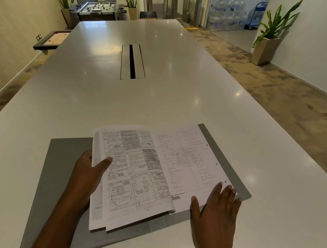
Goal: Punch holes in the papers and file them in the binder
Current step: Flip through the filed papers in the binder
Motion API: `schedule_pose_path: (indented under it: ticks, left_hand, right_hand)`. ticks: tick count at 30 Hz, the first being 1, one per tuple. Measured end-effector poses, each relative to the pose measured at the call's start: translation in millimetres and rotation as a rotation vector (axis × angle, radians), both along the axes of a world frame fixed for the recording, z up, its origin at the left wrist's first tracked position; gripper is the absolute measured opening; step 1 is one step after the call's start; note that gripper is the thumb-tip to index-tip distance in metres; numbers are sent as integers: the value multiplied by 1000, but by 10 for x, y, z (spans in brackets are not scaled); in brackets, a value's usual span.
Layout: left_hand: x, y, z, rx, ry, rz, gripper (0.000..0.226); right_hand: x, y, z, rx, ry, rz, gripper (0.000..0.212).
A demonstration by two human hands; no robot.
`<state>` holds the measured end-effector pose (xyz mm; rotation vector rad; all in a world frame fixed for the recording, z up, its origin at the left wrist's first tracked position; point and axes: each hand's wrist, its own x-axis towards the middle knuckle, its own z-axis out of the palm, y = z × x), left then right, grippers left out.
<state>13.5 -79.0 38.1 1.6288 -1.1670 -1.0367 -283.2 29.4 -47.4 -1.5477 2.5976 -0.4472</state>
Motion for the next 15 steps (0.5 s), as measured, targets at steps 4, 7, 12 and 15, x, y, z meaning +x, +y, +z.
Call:
schedule_pose_path:
  ticks: [4, 7, 12, 15]
  left_hand:
    - [-7, -3, 16, 10, -7, 5, 40]
    - [-13, -1, 25, 8, -8, 1, 39]
    - [-32, 3, 31, 13, -28, -2, 37]
    - [-37, 7, 39, 19, -26, 8, 37]
  right_hand:
    - [2, 4, -8, -22, -30, 9, 93]
    - [57, -6, 43, -73, -175, 24, 82]
    - [221, 11, 180, -221, -591, 138, 71]
    - [327, 24, 228, -290, -710, 309, 72]
